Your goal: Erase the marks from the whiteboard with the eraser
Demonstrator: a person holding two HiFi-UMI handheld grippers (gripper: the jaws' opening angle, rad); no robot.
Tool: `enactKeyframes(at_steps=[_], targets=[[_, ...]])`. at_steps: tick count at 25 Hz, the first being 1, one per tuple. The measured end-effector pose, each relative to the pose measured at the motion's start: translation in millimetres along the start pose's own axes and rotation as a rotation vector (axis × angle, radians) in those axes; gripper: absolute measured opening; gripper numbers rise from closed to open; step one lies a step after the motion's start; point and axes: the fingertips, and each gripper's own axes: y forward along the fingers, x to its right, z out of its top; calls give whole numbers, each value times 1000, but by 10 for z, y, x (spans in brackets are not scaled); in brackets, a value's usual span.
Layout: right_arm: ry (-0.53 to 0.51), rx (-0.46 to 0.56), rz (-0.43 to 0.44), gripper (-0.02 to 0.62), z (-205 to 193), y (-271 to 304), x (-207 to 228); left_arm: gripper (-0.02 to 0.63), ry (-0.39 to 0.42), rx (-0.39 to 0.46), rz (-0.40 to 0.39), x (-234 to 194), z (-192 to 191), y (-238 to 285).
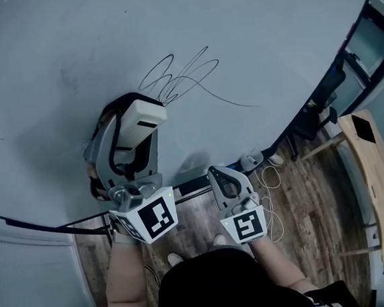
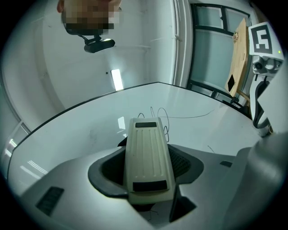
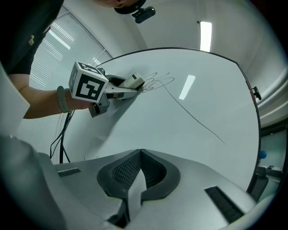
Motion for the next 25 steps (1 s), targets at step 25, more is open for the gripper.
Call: enactKeyframes(at_steps=[25], targets=[[-11, 10, -3, 28, -107, -250, 289, 265, 2, 4, -37, 0, 370, 287]])
